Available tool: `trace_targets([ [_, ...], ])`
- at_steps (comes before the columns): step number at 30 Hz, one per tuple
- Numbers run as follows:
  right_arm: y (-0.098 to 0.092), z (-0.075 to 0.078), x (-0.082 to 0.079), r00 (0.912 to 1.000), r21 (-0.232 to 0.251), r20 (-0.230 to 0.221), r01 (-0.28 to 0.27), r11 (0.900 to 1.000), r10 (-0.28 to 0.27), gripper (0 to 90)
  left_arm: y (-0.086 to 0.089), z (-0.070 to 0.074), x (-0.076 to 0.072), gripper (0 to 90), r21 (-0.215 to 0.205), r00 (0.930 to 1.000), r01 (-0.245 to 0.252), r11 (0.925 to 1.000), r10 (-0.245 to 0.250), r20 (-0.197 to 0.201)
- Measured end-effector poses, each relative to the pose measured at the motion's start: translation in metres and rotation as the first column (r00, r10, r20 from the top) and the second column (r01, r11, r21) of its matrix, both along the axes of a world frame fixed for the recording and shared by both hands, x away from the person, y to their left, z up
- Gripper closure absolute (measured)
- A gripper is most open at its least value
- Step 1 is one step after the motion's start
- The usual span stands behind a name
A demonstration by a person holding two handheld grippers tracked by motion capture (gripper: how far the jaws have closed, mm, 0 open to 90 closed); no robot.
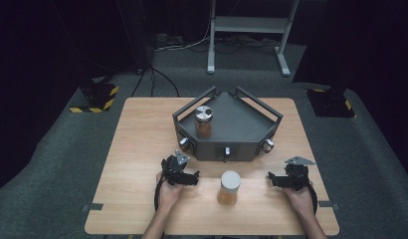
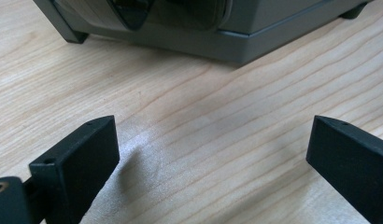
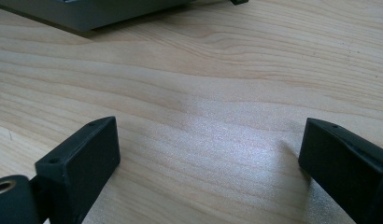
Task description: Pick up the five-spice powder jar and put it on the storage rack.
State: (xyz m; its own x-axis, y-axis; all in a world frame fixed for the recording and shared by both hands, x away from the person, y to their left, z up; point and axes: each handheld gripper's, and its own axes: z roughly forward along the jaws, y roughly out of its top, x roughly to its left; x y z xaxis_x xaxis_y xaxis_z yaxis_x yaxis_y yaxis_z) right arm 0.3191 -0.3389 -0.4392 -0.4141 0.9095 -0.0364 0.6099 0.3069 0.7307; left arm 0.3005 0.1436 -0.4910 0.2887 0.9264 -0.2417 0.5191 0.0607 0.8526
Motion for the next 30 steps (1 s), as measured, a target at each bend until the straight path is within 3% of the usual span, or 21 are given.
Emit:
trace_targets([
  [6, 0.0, 0.0, 0.0, 1.0, 0.0, 0.0, 0.0, 1.0, 0.0, 5.1, -0.0015, -0.0021, -0.002, 2.8, -0.008, 0.9999, -0.011, 0.9999, 0.011, 0.005],
  [10, 0.0, 0.0, -0.0001, 1.0, 0.0, 0.0, 0.0, 1.0, 0.0, 5.1, 0.0019, -0.0002, 0.0011, 3.0, -0.029, 0.9998, -0.01, 0.9995, 0.009, -0.019],
  [30, 0.0002, -0.0002, -0.0004, 1.0, 0.0, 0.001, 0.002, 1.0, -0.002, 5.2, 0.0004, -0.0006, 0.0003, 3.0, -0.023, 0.9998, -0.014, 0.9996, 0.014, -0.015],
])
